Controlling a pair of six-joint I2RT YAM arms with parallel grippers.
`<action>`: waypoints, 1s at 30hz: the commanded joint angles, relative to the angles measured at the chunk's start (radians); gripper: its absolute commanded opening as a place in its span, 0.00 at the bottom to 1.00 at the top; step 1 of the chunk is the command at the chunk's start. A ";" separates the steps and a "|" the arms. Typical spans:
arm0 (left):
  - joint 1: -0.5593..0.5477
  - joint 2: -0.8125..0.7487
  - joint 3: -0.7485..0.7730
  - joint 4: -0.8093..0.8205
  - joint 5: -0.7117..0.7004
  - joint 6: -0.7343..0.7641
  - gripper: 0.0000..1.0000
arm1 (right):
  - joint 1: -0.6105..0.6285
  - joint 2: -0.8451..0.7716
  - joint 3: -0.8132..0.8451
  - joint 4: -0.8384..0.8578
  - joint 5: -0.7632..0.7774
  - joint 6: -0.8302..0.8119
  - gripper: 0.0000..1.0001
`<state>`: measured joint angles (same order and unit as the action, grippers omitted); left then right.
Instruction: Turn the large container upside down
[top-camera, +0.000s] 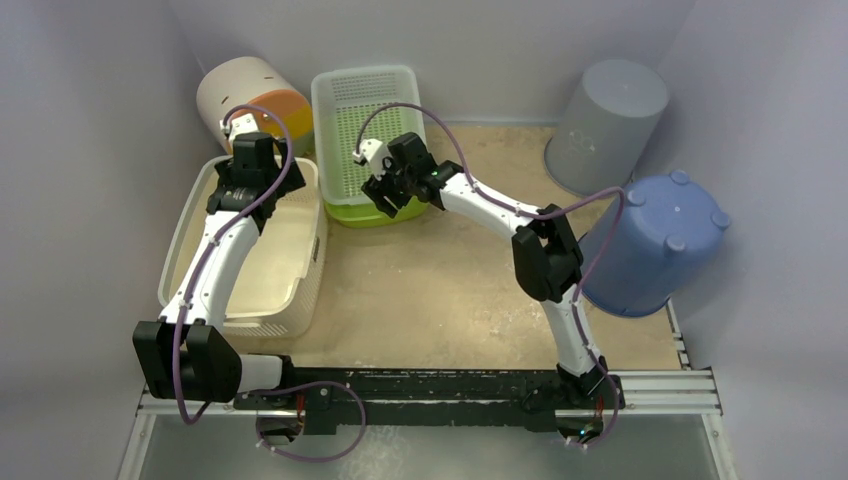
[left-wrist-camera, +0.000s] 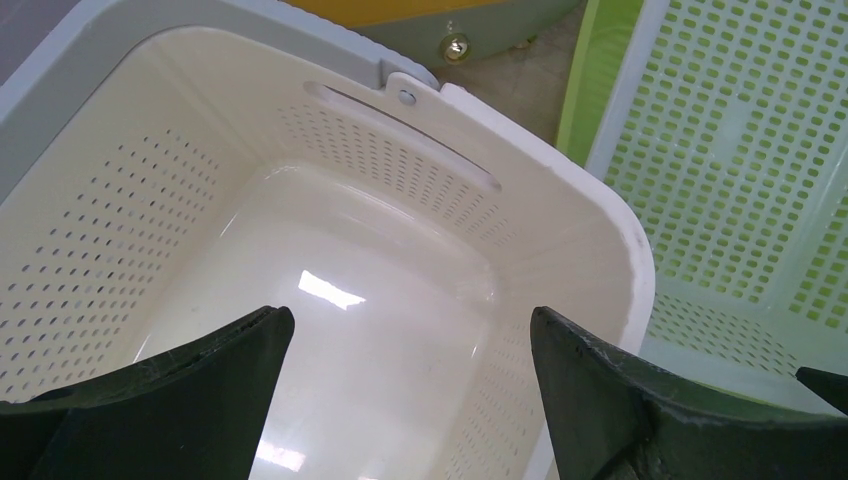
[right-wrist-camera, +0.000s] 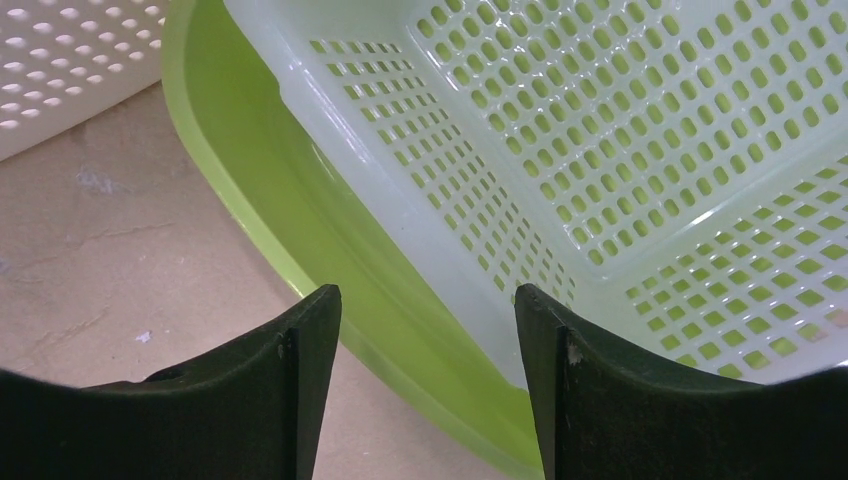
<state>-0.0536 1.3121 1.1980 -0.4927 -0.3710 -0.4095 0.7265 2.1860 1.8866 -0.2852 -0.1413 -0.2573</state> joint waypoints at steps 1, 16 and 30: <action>0.006 -0.027 -0.002 0.037 0.001 -0.013 0.91 | 0.005 -0.033 0.019 0.032 0.015 -0.037 0.68; 0.008 -0.038 -0.001 0.031 -0.009 0.003 0.91 | 0.002 0.067 0.039 0.062 0.064 -0.007 0.63; 0.008 -0.068 -0.006 0.033 -0.010 -0.003 0.91 | -0.010 -0.090 0.042 0.111 0.085 0.075 0.00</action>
<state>-0.0532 1.2785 1.1957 -0.4919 -0.3717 -0.4088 0.7391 2.2292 1.9064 -0.1986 -0.0517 -0.2382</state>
